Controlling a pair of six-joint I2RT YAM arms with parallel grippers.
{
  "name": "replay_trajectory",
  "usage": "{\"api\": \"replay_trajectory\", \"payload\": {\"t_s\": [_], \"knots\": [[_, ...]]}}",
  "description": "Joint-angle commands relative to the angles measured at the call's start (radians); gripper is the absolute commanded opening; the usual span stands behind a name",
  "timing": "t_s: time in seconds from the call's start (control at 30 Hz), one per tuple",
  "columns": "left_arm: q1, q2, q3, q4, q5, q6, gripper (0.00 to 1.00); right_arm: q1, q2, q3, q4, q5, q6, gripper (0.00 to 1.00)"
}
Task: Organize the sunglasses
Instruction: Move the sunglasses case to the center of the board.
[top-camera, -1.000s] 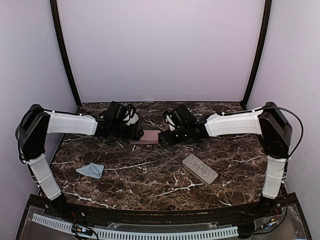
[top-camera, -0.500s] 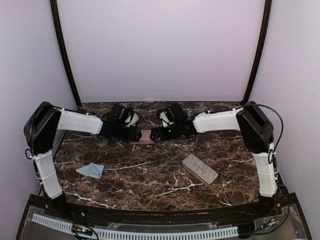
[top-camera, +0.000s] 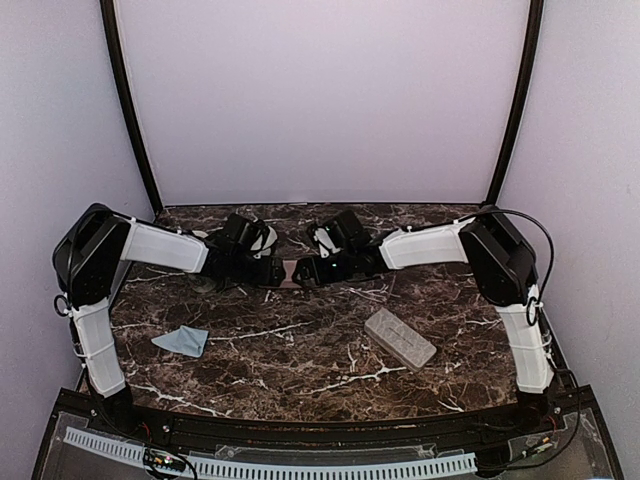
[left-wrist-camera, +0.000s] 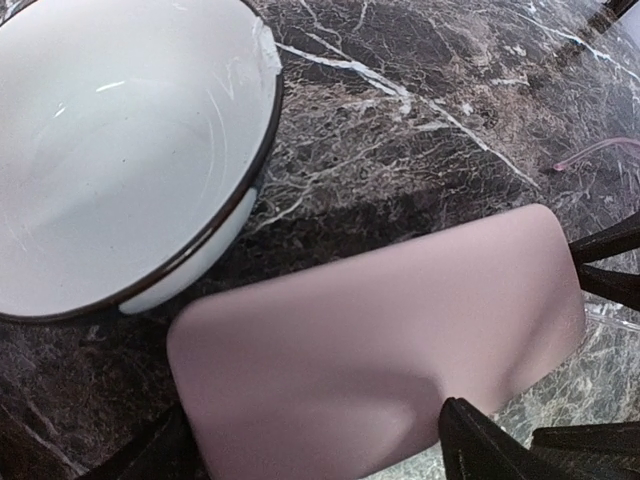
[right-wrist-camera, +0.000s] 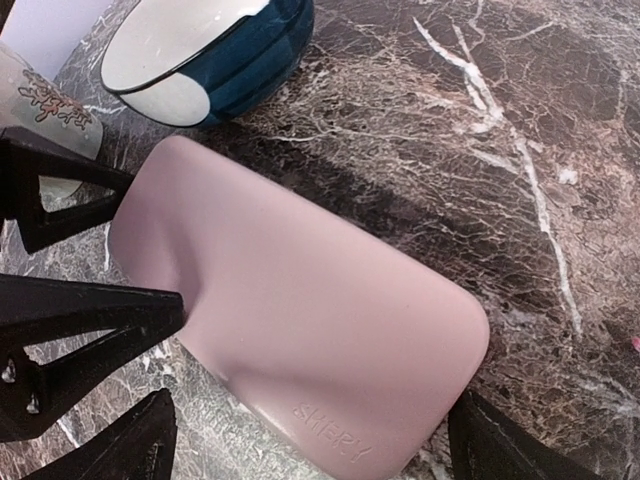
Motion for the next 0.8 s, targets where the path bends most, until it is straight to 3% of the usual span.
{"api": "replay_trajectory", "payload": {"t_s": [0.0, 0.2, 0.5, 0.77], "knots": [[0.003, -0.001, -0.041, 0.052, 0.069, -0.016, 0.83, 0.003, 0.012, -0.012, 0.092, -0.064, 0.02, 0.94], [-0.013, -0.051, -0.123, 0.12, 0.1, -0.028, 0.72, 0.021, -0.037, -0.073, 0.147, -0.084, 0.01, 0.92], [-0.039, -0.154, -0.259, 0.17, 0.107, -0.075, 0.65, 0.103, -0.088, -0.105, 0.121, -0.066, -0.069, 0.89], [-0.172, -0.278, -0.422, 0.176, 0.04, -0.143, 0.64, 0.187, -0.222, -0.298, 0.166, -0.02, -0.071, 0.87]]}}
